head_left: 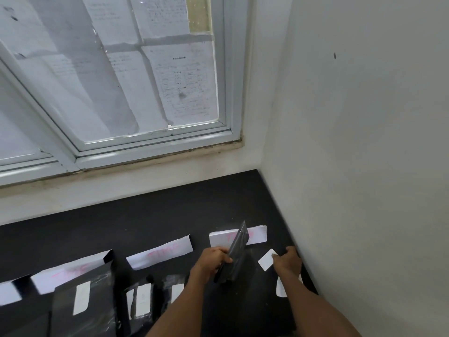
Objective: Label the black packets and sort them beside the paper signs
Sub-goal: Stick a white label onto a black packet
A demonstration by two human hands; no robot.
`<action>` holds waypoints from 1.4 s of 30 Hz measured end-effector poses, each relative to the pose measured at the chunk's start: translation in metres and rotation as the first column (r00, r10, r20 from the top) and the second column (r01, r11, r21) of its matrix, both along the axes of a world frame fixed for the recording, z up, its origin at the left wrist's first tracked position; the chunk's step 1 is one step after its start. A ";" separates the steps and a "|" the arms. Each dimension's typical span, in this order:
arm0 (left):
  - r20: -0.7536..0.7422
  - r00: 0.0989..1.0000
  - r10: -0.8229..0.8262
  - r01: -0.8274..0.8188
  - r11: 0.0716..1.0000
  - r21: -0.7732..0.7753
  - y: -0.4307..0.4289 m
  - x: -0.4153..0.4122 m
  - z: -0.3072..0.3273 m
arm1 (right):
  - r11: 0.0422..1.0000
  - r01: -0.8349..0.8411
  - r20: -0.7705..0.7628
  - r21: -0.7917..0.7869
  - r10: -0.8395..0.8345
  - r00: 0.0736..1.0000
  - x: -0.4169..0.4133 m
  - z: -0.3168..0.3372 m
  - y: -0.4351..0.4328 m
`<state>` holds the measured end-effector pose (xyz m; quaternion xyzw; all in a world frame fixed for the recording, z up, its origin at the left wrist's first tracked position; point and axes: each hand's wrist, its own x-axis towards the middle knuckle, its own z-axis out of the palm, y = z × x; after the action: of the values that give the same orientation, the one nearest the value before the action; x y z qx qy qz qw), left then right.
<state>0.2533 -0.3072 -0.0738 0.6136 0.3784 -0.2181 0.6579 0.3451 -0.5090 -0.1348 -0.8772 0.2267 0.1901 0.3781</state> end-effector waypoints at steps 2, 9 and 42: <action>0.004 1.000 -0.001 0.001 1.000 -0.008 0.001 -0.003 -0.001 | 1.000 0.015 0.005 -0.024 -0.015 1.000 -0.001 -0.003 0.001; 0.019 0.999 0.027 -0.026 0.999 -0.028 0.015 -0.014 -0.002 | 0.992 0.119 0.203 0.047 -0.126 0.971 -0.013 0.007 0.018; 0.295 0.933 0.207 -0.140 0.963 -0.231 0.084 -0.111 0.090 | 0.765 -0.469 0.444 0.441 0.268 0.855 -0.121 0.178 0.133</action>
<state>0.1427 -0.2235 0.0163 0.5330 0.2961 -0.0956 0.7868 0.2244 -0.3763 0.0437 -0.7832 -0.0875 0.1553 0.5957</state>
